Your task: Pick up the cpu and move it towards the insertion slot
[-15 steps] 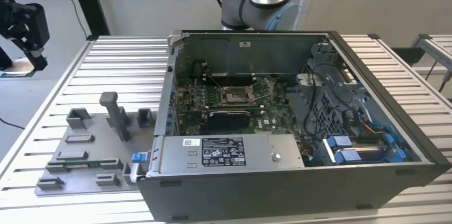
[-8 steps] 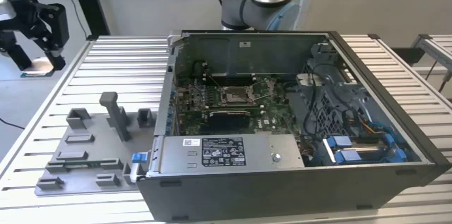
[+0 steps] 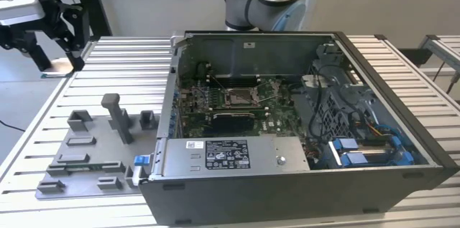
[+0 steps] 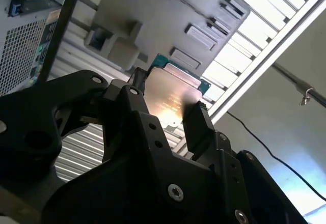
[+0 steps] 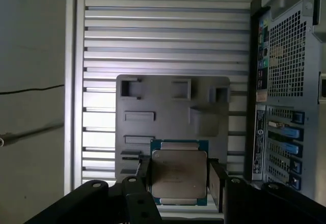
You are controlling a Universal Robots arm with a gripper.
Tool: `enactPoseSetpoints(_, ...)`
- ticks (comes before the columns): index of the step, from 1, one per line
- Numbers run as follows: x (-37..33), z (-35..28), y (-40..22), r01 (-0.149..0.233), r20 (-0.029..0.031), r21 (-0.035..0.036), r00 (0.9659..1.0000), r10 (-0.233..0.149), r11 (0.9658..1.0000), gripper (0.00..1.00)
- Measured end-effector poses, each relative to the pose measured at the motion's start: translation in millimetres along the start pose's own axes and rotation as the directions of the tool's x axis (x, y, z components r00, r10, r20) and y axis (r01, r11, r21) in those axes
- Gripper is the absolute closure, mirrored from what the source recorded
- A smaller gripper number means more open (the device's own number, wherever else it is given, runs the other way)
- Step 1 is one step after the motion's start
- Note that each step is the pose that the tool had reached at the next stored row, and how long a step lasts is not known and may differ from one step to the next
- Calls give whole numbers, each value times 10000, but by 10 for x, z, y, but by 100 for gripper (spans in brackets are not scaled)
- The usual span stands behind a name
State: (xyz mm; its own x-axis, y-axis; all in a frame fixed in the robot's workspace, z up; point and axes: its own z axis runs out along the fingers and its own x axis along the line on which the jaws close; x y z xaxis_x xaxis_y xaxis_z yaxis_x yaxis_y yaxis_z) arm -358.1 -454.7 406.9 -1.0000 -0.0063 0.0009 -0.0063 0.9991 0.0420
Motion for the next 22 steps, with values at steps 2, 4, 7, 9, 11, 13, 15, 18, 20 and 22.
enactPoseSetpoints(2, -64, 0, 0, 0, 0, 0, 10000, 0, 10000, 100)
enactPoseSetpoints(4, -129, 0, -1, 1, 1, -1, 10000, -1, 10000, 100)
enactPoseSetpoints(7, -235, 0, -2, 1, 0, 0, 10000, -1, 10000, 100)
enactPoseSetpoints(9, -311, 0, -2, 0, 0, 0, 10000, 0, 10000, 100)
enactPoseSetpoints(11, -390, 0, -2, 0, 0, 0, 10000, 0, 10000, 100)
enactPoseSetpoints(13, -460, 0, -3, 2, 0, 0, 10000, -2, 10000, 100)
enactPoseSetpoints(15, -524, 0, -3, 1, 0, 0, 10000, -1, 10000, 100)
enactPoseSetpoints(18, -620, 0, -4, 2, 1, -1, 10000, -2, 10000, 100)
enactPoseSetpoints(20, -688, -1, -4, 2, 0, 0, 10000, -2, 10000, 100)
enactPoseSetpoints(22, -760, -1, -5, 2, 0, 0, 10000, -2, 10000, 100)
